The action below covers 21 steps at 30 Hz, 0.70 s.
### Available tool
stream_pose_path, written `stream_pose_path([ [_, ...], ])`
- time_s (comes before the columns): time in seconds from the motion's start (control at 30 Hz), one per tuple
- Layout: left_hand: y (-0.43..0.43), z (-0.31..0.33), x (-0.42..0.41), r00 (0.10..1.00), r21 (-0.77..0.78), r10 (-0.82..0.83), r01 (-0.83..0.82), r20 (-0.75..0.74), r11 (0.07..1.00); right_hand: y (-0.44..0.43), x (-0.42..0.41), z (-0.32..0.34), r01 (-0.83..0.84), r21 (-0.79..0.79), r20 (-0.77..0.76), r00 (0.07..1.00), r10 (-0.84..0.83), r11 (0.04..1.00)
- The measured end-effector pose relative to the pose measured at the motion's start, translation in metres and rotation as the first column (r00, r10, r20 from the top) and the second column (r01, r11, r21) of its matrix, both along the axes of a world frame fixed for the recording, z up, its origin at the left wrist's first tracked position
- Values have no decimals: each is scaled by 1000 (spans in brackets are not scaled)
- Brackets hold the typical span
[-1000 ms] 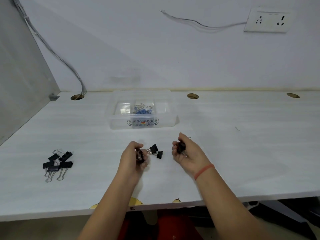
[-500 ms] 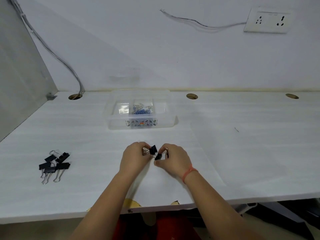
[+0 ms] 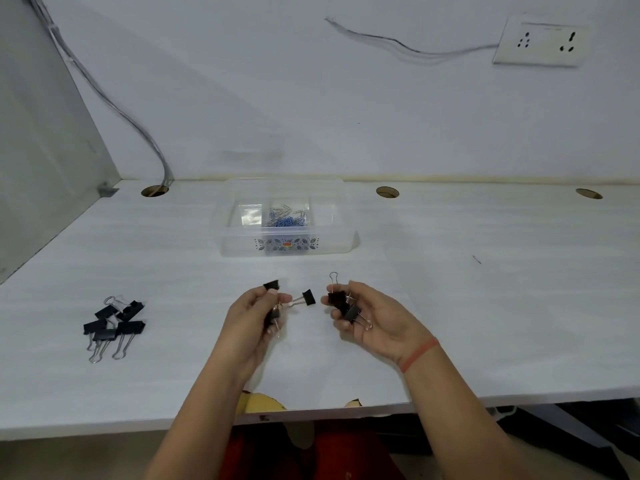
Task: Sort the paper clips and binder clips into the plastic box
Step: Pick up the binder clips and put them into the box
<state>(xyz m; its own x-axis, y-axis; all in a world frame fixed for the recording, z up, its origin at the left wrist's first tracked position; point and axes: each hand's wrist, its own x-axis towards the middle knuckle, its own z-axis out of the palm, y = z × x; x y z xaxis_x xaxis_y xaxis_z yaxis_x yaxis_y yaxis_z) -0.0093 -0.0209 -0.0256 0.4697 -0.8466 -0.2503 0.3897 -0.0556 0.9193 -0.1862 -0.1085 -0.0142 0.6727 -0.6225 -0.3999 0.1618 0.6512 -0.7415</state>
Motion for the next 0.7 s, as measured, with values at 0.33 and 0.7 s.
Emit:
stream_pose_path([
  [0.33,5,3,10,651,-34,61,-133,-756,991,-3,48,-1,163,-336,-393,871,-295,928],
  [0.7,-9,16,7,729,142,194,-132,-657,981,-8,63,-1,-615,-629,-777,519,-355,476],
])
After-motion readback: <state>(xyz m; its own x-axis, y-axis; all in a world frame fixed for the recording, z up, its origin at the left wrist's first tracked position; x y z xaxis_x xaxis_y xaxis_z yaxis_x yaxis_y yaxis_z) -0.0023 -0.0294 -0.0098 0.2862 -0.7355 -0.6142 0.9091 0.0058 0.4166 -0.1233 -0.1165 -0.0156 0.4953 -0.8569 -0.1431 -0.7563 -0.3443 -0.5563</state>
